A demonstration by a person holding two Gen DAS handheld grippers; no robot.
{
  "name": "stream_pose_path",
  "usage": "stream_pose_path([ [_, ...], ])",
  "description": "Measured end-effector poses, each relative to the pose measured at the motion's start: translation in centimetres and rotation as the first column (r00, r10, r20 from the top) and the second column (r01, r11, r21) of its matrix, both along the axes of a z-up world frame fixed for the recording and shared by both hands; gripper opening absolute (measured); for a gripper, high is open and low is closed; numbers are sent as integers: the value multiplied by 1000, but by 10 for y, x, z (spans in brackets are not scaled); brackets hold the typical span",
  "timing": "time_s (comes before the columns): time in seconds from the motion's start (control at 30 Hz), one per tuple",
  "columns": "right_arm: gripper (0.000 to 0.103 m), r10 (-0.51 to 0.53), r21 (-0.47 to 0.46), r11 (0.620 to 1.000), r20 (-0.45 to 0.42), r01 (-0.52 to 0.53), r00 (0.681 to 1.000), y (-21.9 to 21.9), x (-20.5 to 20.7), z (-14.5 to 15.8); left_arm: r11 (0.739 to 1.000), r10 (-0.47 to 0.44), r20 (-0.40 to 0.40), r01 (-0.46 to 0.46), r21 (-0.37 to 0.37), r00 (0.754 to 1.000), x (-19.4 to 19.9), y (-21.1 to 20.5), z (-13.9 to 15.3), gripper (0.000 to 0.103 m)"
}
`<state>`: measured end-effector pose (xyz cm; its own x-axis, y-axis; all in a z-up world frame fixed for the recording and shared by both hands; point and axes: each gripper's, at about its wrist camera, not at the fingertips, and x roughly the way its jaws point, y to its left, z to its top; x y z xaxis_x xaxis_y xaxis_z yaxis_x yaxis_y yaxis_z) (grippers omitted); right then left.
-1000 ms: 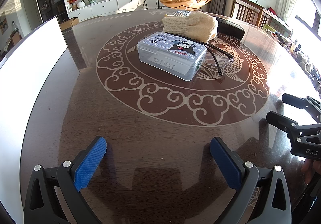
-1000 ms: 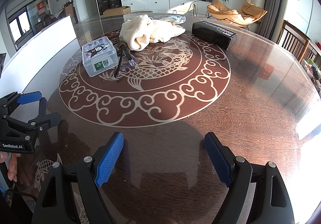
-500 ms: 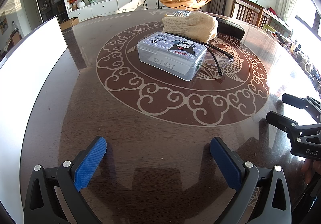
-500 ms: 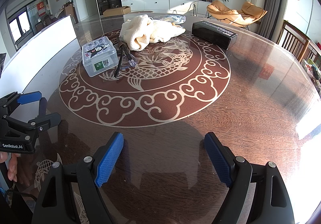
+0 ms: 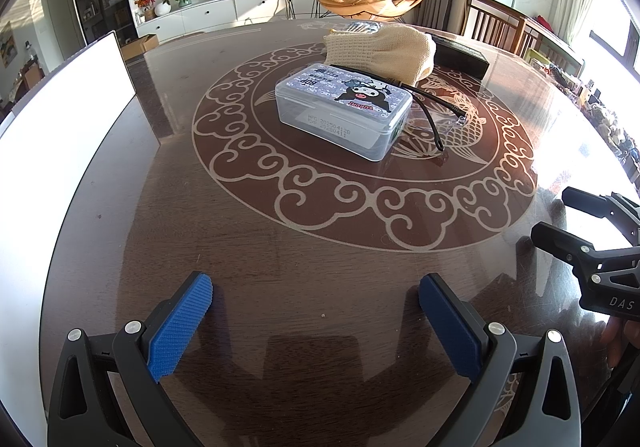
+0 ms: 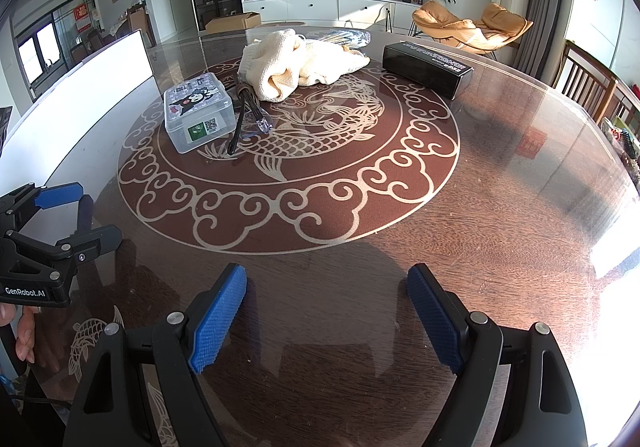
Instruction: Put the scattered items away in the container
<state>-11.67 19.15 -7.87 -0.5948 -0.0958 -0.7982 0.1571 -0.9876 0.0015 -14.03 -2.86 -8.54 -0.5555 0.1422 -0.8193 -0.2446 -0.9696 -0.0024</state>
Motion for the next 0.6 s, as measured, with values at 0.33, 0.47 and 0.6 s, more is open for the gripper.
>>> stream_pose_path([
  [0.33, 84, 0, 0, 1000, 0, 0, 1000, 0, 0, 0, 946, 88, 1, -84, 312, 996, -34, -18, 31, 103],
  [0.47, 84, 0, 0, 1000, 0, 0, 1000, 1, 0, 0, 946, 106, -23, -93, 310, 994, -77, 4, 55, 103],
  [0.6, 84, 0, -1, 1000, 0, 0, 1000, 1, 0, 0, 931, 200, 33, -201, 306, 979, -118, 21, 45, 103],
])
